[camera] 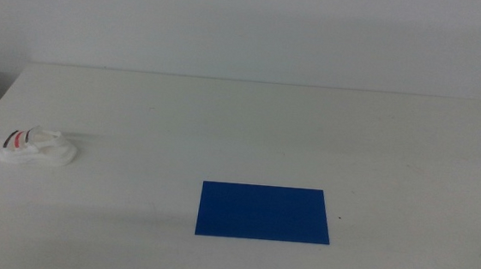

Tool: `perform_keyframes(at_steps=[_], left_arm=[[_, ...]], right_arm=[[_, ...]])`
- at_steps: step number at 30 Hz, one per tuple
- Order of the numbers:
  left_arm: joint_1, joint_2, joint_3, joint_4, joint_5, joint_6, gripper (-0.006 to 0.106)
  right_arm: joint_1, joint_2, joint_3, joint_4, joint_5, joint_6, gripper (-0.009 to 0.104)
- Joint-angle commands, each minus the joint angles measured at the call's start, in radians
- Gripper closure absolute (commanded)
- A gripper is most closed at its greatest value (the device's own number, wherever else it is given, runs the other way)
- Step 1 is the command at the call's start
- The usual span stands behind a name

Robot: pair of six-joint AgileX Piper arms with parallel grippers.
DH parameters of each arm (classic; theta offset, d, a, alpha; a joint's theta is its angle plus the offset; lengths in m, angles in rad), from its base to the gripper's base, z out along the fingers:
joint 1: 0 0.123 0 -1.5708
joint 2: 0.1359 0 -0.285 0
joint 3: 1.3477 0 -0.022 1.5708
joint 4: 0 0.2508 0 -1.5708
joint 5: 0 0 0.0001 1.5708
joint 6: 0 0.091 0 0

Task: Use one arm to grab the shoe from the table and place it on the mat.

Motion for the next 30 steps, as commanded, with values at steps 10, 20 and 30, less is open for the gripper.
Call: perform_keyframes(at_steps=[10,20,30], left_arm=[[0.0,0.366,-0.489,-0.009,0.193,-0.015,0.01],[0.0,0.669,-0.821,-0.008,0.239,-0.015,0.01],[0.0,0.93,-1.07,-0.008,0.361,-0.093,0.01]], right_arm=[[0.002,-0.019,-0.019,-0.008,-0.056,-0.012,0.001],[0.002,-0.019,-0.019,-0.008,-0.056,-0.012,0.001],[0.002,-0.019,-0.019,-0.008,-0.056,-0.012,0.001]])
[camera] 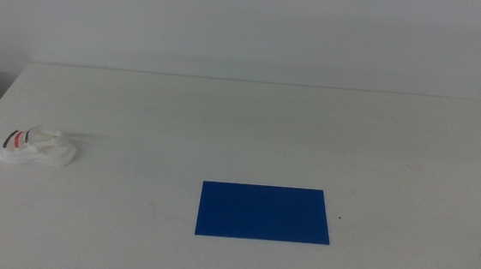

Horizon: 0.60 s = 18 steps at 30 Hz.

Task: Use one arm to grab the shoe from the table and place it on the mat.

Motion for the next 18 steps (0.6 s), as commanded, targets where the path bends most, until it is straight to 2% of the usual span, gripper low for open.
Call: perform_keyframes(at_steps=[1,18], left_arm=[[0.0,0.054,-0.08,-0.007,-0.038,-0.037,0.01],[0.0,0.295,-0.132,-0.006,-0.052,-0.036,0.01]], right_arm=[[0.002,-0.019,-0.019,-0.008,-0.056,-0.012,0.001],[0.002,-0.019,-0.019,-0.008,-0.056,-0.012,0.001]])
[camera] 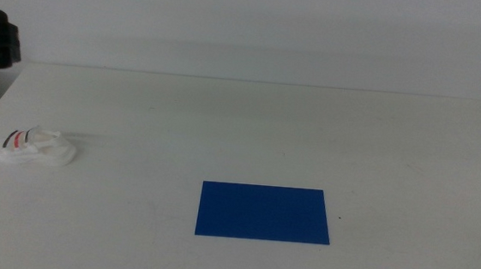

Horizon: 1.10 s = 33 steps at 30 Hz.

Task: Use one arm to grab the shoe from the table and place it on the mat.

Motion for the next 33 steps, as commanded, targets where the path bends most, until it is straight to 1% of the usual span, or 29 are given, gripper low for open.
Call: perform_keyframes(at_steps=[1,3,5,9,14,21,24,29,33], left_arm=[[0.0,-0.002,-0.037,-0.006,-0.07,-0.01,0.01],[0.0,0.016,-0.037,-0.006,-0.106,-0.037,0.01],[0.0,0.039,-0.038,-0.006,-0.113,-0.101,0.01],[0.0,0.113,-0.067,0.007,-0.081,-0.176,0.01],[0.0,0.25,-0.168,0.109,0.023,-0.329,0.01],[-0.001,0.404,-0.283,0.212,0.116,-0.613,0.01],[-0.001,0.447,-0.3,0.232,0.108,-0.759,0.01],[-0.001,0.493,-0.3,0.229,0.129,-1.159,0.01],[-0.001,0.516,-0.3,0.229,0.174,-1.33,0.01]], right_arm=[[0.002,-0.019,-0.019,-0.008,-0.056,-0.012,0.001],[0.002,-0.019,-0.019,-0.008,-0.056,-0.012,0.001],[0.002,-0.019,-0.019,-0.008,-0.056,-0.012,0.001],[0.002,-0.019,-0.019,-0.008,-0.056,-0.012,0.001],[0.002,-0.019,-0.019,-0.008,-0.056,-0.012,0.001],[0.002,-0.019,-0.019,-0.008,-0.056,-0.012,0.001],[0.002,-0.019,-0.019,-0.008,-0.056,-0.012,0.001],[0.002,-0.019,-0.019,-0.008,-0.056,-0.012,0.001],[0.002,-0.019,-0.019,-0.008,-0.056,-0.012,0.001]])
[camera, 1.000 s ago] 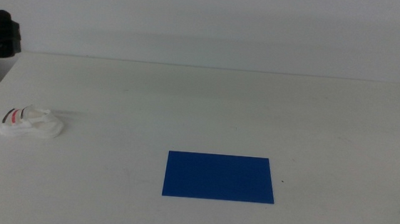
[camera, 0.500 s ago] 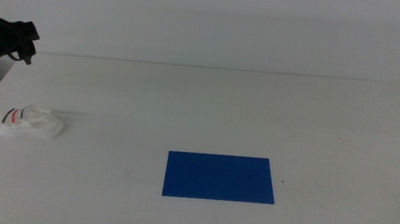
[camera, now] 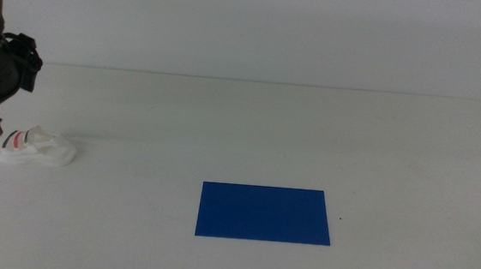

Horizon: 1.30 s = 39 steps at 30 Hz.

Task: Use one arm to grab the shoe from the table and place it on the mat.

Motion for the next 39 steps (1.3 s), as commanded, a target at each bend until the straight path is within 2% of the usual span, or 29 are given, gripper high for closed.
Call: perform_keyframes(at_steps=[1,7,18,25,39], left_arm=[[-0.001,-0.033,-0.034,0.017,0.002,-0.132,0.01],[0.0,-0.013,-0.034,0.02,0.02,-0.315,0.01],[0.0,0.075,-0.034,0.047,0.012,-0.333,0.01],[0.0,0.112,-0.034,0.05,-0.049,-0.443,0.01],[-0.001,0.122,-0.034,0.053,-0.067,-0.432,0.01]], right_arm=[[0.002,-0.019,-0.019,-0.008,-0.056,-0.012,0.001],[0.002,-0.019,-0.019,-0.008,-0.056,-0.012,0.001],[0.002,-0.019,-0.019,-0.008,-0.056,-0.012,0.001],[0.002,-0.019,-0.019,-0.008,-0.056,-0.012,0.001],[0.002,-0.019,-0.019,-0.008,-0.056,-0.012,0.001]])
